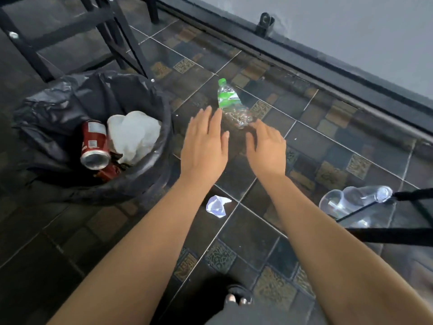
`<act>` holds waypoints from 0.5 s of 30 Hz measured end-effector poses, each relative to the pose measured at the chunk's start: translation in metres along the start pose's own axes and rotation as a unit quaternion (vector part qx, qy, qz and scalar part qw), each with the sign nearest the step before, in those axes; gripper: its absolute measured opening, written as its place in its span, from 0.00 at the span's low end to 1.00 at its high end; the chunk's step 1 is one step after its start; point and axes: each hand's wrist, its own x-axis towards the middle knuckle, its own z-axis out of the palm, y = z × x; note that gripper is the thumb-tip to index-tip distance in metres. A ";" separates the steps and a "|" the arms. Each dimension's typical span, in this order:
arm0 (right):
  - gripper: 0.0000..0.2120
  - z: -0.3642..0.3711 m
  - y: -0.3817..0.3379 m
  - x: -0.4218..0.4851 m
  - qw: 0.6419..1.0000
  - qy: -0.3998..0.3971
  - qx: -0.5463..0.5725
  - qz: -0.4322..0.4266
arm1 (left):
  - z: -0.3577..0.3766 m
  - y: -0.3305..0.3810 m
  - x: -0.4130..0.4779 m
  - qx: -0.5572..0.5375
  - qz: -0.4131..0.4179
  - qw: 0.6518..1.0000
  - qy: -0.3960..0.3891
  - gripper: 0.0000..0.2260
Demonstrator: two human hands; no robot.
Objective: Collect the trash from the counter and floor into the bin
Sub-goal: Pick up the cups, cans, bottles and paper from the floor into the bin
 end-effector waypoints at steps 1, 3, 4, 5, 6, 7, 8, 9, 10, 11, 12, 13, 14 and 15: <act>0.15 -0.002 0.013 -0.008 0.999 -0.005 -0.017 0.029 | 0.015 0.007 -0.009 -0.002 0.007 0.999 -0.033 0.22; 0.16 -0.006 0.037 -0.024 0.994 -0.025 -0.057 0.090 | 0.043 0.013 -0.029 0.004 0.001 0.993 -0.114 0.25; 0.17 -0.008 0.048 -0.032 0.990 -0.036 -0.075 0.118 | 0.055 0.014 -0.040 0.015 -0.004 0.986 -0.169 0.27; 0.17 -0.009 0.059 -0.040 0.984 -0.045 -0.092 0.144 | 0.066 0.013 -0.050 0.031 -0.003 0.973 -0.227 0.30; 0.19 -0.012 0.069 -0.047 0.978 -0.055 -0.107 0.172 | 0.074 0.012 -0.061 0.048 0.003 0.957 -0.285 0.32; 0.20 -0.014 0.079 -0.054 0.970 -0.067 -0.124 0.199 | 0.081 0.010 -0.070 0.063 0.010 0.939 -0.337 0.35; 0.21 -0.016 0.088 -0.060 0.960 -0.080 -0.143 0.225 | 0.085 0.007 -0.079 0.072 0.012 0.922 -0.381 0.37; 0.22 -0.018 0.096 -0.065 0.949 -0.098 -0.165 0.251 | 0.088 0.005 -0.085 0.075 0.008 0.907 -0.415 0.38; 0.23 -0.020 0.104 -0.070 0.935 -0.119 -0.189 0.276 | 0.091 0.002 -0.089 0.074 0.000 0.894 -0.441 0.40; 0.23 -0.021 0.111 -0.073 0.920 -0.142 -0.210 0.298 | 0.093 0.000 -0.092 0.072 -0.007 0.885 -0.461 0.40; 0.24 -0.023 0.118 -0.076 0.905 -0.166 -0.229 0.318 | 0.096 -0.002 -0.093 0.067 -0.012 0.877 -0.475 0.41; 0.24 -0.024 0.123 -0.079 0.891 -0.188 -0.246 0.333 | 0.098 -0.003 -0.092 0.063 -0.012 0.873 -0.483 0.41; 0.24 -0.024 0.128 -0.080 0.878 -0.206 -0.262 0.343 | 0.100 -0.005 -0.091 0.059 -0.008 0.871 -0.488 0.41; 0.24 -0.024 0.133 -0.081 0.867 -0.222 -0.277 0.350 | 0.102 -0.006 -0.089 0.057 -0.003 0.870 -0.490 0.40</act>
